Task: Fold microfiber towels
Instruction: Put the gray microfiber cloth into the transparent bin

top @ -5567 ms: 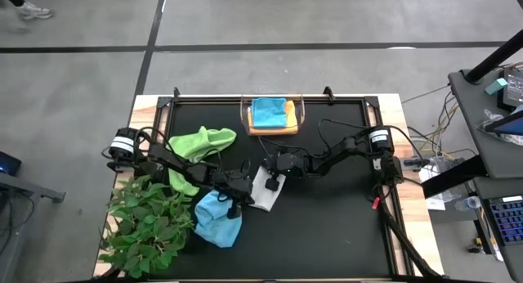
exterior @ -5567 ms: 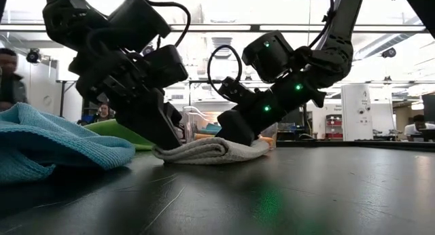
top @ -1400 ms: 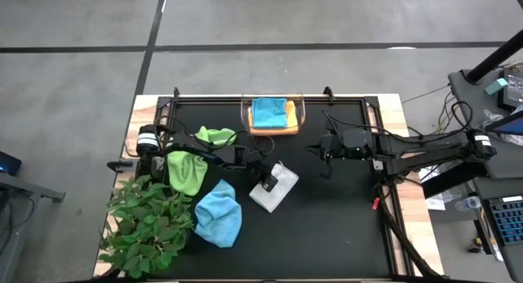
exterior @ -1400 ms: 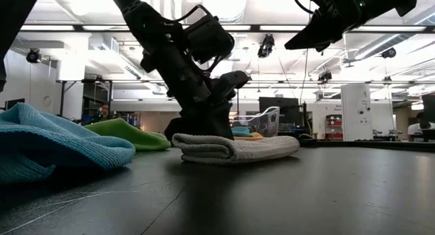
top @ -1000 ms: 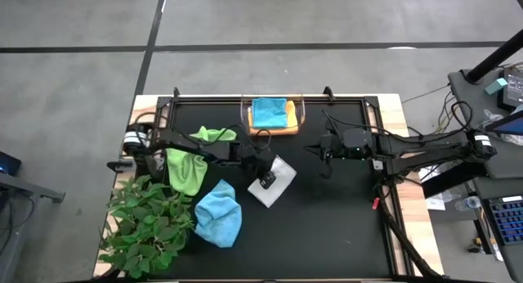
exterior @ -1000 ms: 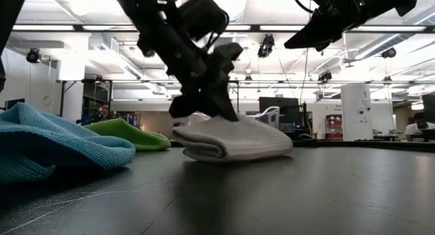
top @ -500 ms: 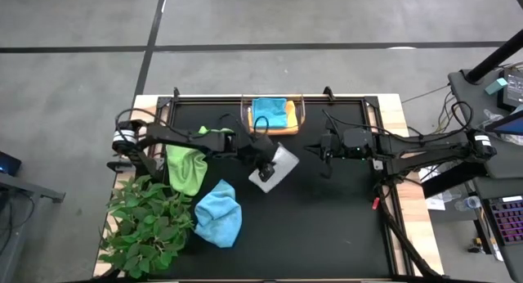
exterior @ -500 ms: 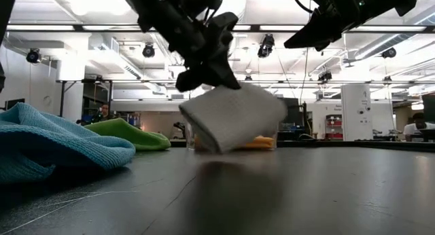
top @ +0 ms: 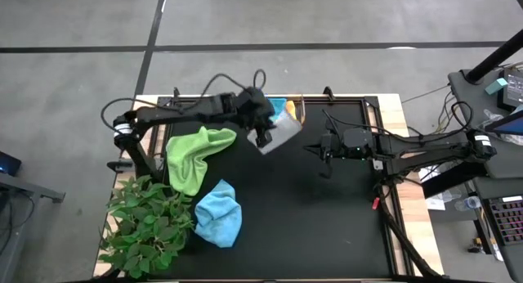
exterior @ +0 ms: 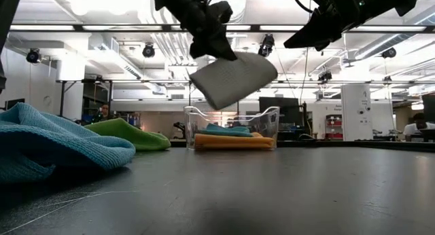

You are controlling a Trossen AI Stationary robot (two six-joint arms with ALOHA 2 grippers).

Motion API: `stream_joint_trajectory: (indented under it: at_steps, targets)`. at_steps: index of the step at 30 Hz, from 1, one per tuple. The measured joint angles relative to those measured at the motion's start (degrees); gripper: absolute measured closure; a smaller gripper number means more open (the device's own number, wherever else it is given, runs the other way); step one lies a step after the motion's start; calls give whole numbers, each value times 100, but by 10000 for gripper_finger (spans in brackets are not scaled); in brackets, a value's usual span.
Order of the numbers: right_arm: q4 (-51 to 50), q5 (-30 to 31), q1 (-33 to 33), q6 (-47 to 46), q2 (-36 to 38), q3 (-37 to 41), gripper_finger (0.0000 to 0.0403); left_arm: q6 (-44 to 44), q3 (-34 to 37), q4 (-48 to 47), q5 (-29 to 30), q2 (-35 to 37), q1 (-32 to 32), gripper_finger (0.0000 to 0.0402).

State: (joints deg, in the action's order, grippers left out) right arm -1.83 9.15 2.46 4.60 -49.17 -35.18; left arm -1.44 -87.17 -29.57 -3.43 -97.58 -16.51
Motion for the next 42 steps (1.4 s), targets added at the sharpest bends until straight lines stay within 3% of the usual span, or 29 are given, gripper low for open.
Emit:
stream_joint_trajectory:
  at_steps: [6,14,21,36,42]
  targets:
    - [0,0,0,0,0,0,394,1025,-357,-9,-293,-48,-700,401]
    - [-30,2,71,-4,0,0,394,1541,-599,-1,-1059,-250,-1607,401]
    - [-94,4,283,-7,-1,0,394,1584,-1025,-146,-2312,-867,-2129,401]
    - [-102,4,559,-7,-9,105,394,2739,-3471,-2770,-2366,-2646,-2500,401]
    - [-98,0,691,-7,-9,159,394,3043,-3827,-3095,-2571,-2956,-2501,401]
